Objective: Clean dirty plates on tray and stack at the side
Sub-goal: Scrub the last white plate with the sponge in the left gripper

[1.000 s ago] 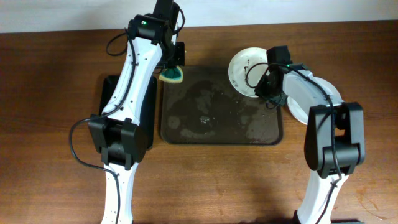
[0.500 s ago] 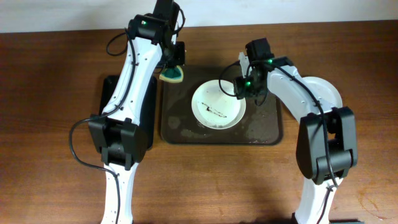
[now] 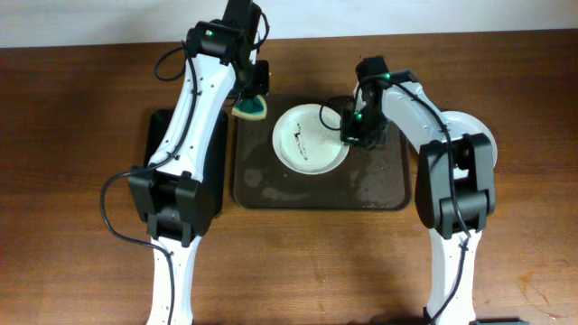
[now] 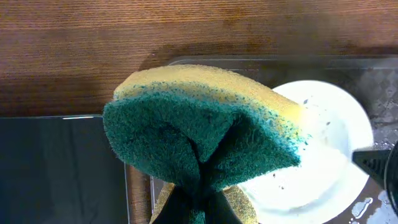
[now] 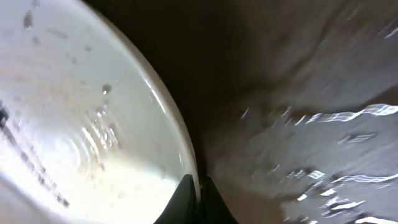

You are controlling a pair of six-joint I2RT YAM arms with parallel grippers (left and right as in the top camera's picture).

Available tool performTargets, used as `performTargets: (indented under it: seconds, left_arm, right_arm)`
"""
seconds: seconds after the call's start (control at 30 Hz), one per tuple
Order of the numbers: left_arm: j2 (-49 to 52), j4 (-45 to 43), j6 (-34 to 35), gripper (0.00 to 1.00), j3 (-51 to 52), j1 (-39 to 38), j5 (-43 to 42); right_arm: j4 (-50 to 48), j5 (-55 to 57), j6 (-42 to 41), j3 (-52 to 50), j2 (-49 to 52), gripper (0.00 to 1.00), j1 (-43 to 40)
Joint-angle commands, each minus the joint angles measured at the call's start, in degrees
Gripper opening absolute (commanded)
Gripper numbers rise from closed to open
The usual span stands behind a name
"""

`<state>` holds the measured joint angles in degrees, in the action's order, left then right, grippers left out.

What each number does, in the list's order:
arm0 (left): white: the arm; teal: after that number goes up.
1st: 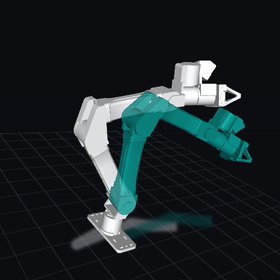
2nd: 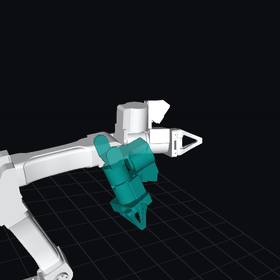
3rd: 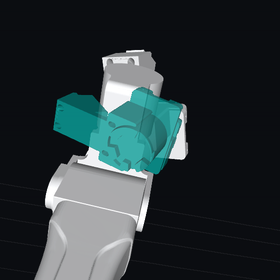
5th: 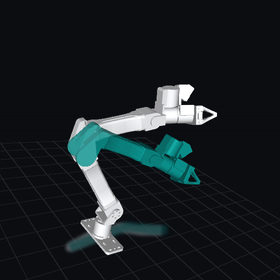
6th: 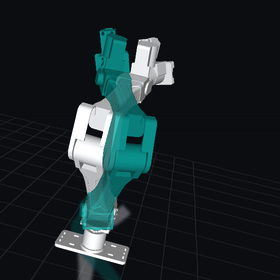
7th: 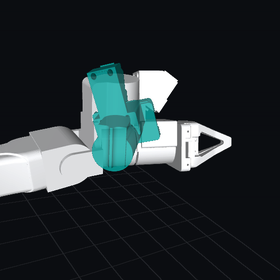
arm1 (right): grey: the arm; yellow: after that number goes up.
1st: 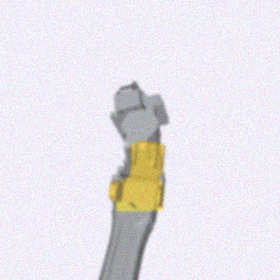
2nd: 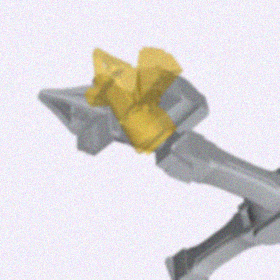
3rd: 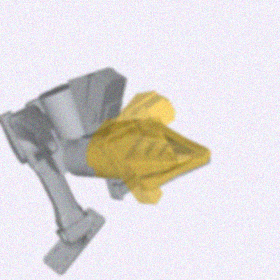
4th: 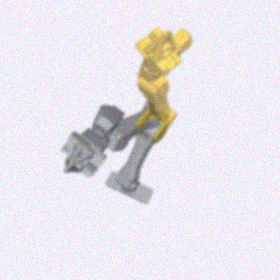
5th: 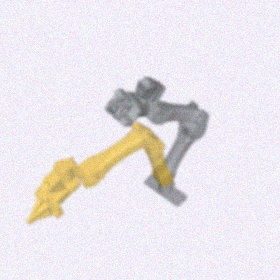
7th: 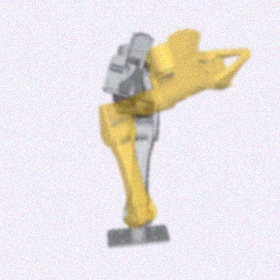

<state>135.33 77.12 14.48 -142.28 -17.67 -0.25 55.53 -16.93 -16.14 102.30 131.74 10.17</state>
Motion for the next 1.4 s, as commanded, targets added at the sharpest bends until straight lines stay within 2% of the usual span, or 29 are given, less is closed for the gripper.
performTargets:
  seconds: [0.0,0.07,0.2,0.27,0.33,0.43,0.47,0.53,0.6,0.67,0.7,0.77,0.9,0.97,1.03,1.07,1.13,1.17,1.2,1.27,1.3,1.37]
  left_arm:
    - [-0.02,-0.66,-1.38,0.0,0.74,-2.38,-2.38]
    - [-0.02,-3.63,-1.36,0.0,5.46,-4.57,-2.67]
    - [0.02,-10.32,0.24,0.0,15.67,-6.97,-4.68]
    - [0.09,-13.09,3.67,0.0,18.73,-7.48,-2.86]
    - [0.09,-15.69,10.16,0.0,23.87,-7.93,3.13]
    - [0.09,-21.42,13.16,0.0,30.91,-9.18,2.99]
    - [0.09,-22.69,13.2,0.0,32.76,-9.94,0.92]
    - [0.42,-24.7,12.04,0.0,33.48,-13.07,-12.57]
    - [0.42,-27.63,4.85,0.0,33.46,-14.45,-27.45]
    - [0.42,-25.92,2.43,0.0,33.46,-14.47,-32.17]
    - [0.42,-23.82,2.1,0.0,33.46,-14.4,-31.56]
    - [0.42,-23.89,2.78,0.0,33.46,-12.96,-24.3]
    - [0.42,-31.41,9.22,0.0,33.42,-6.51,-0.04]
    - [0.42,-37.9,9.92,0.0,33.44,-4.48,12.35]
    - [0.76,-40.24,9.88,0.0,33.44,-4.17,16.15]
    - [0.85,-39.23,9.86,0.0,33.44,-4.2,15.47]
    - [0.85,-33.0,8.44,0.0,33.44,-4.55,9.14]
    - [0.85,-27.87,4.48,0.0,33.44,-4.55,0.07]
    - [0.85,-25.22,0.17,0.0,33.44,-4.55,-7.65]
    - [0.85,-22.49,-15.69,0.0,33.44,-4.57,-29.2]
    - [0.85,-21.66,-19.65,0.0,33.42,-4.55,-35.6]
    - [0.85,-21.94,-20.39,0.0,33.29,-4.55,-37.92]
  right_arm:
    - [-5.86,-12.28,5.2,-9.53,1.84,0.04,-0.39]
    - [-8.04,-17.49,5.16,-11.63,1.84,0.04,-3.02]
    - [-9.99,-16.87,2.16,-12.76,1.84,0.04,-3.85]
    - [-10.4,-16.9,2.1,-12.76,1.84,0.04,-3.85]
    - [-11.52,-13.68,-3.04,-12.74,1.81,0.04,-3.87]
    - [-13.29,-13.66,-5.81,-12.61,1.49,0.04,-3.82]
    - [-12.68,-12.61,-5.77,-12.61,0.92,0.04,-3.78]
    - [-12.28,-10.23,-5.75,-12.63,0.57,0.04,-3.76]
    - [-12.28,-10.19,-5.55,-12.63,0.57,0.04,-3.78]
    - [-12.26,-10.16,-5.55,-12.63,0.57,0.04,-3.78]
    - [-12.26,-10.19,-5.55,-12.63,0.57,0.04,-3.76]
    - [-12.26,-10.19,-5.55,-12.63,0.57,0.04,-3.76]
    - [-12.07,-9.77,-5.57,-12.63,0.57,0.04,-3.65]
    - [-12.11,-8.9,-5.55,-12.63,0.57,0.04,-2.8]
    - [-12.13,-8.26,-5.57,-12.63,0.57,0.04,-2.58]
    - [-12.13,-8.26,-5.57,-12.63,0.57,0.04,-2.58]
    - [-12.13,-8.2,-5.57,-12.63,0.57,0.04,-2.58]
    - [-12.24,-8.2,-5.57,-12.63,0.57,0.04,-2.58]
    - [-12.31,-8.22,-5.57,-12.63,0.57,0.04,-2.58]
    - [-12.28,-8.26,-5.6,-12.63,0.57,0.04,-2.58]
    - [-12.28,-8.26,-5.57,-12.63,0.57,0.04,-2.58]
    - [-12.28,-8.28,-5.6,-12.63,0.57,0.04,-2.58]
